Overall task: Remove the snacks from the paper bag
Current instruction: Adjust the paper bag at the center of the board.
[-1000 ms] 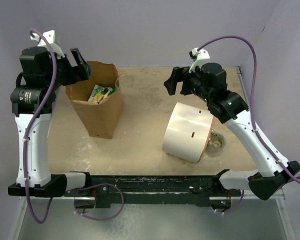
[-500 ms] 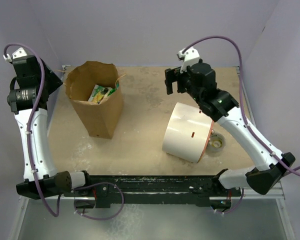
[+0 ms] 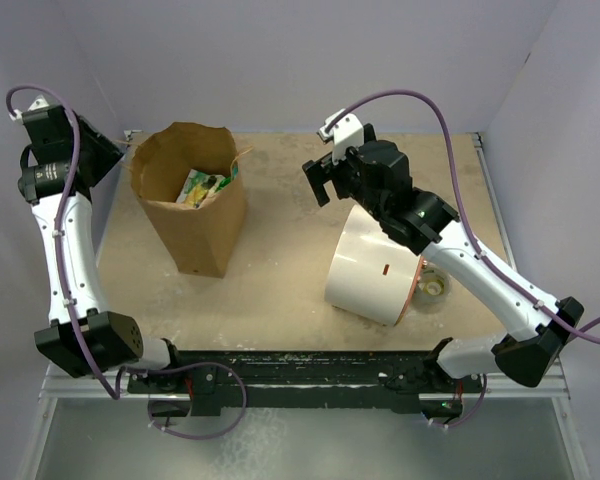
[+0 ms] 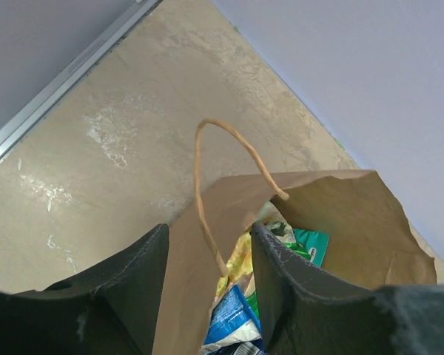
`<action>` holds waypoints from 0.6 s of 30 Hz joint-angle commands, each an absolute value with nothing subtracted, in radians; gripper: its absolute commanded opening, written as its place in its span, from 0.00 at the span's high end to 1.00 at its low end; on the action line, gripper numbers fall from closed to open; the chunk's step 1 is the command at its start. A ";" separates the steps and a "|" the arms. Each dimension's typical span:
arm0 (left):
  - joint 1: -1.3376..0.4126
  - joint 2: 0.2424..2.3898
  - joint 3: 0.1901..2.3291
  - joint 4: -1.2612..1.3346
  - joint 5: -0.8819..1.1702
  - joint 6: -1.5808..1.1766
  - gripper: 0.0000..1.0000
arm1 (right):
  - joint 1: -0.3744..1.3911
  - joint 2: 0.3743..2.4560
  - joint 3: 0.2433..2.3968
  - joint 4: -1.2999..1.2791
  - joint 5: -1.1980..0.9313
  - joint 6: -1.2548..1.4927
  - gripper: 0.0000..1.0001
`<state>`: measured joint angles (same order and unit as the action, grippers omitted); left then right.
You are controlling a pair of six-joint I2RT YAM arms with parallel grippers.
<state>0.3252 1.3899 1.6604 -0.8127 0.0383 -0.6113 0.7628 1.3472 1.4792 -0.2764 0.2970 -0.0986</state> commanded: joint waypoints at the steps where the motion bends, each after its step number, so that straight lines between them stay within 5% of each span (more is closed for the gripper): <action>1: 0.350 1.409 1.645 -0.740 0.047 -0.705 0.49 | 0.759 1.315 1.494 -0.225 0.313 -0.138 0.01; 13: 0.367 1.496 1.523 -0.502 0.162 -0.742 0.53 | 0.752 1.301 1.474 -0.215 0.335 -0.148 0.01; 18: 0.391 1.493 1.486 -0.447 0.199 -0.740 0.70 | 0.751 1.303 1.467 -0.208 0.340 -0.155 0.01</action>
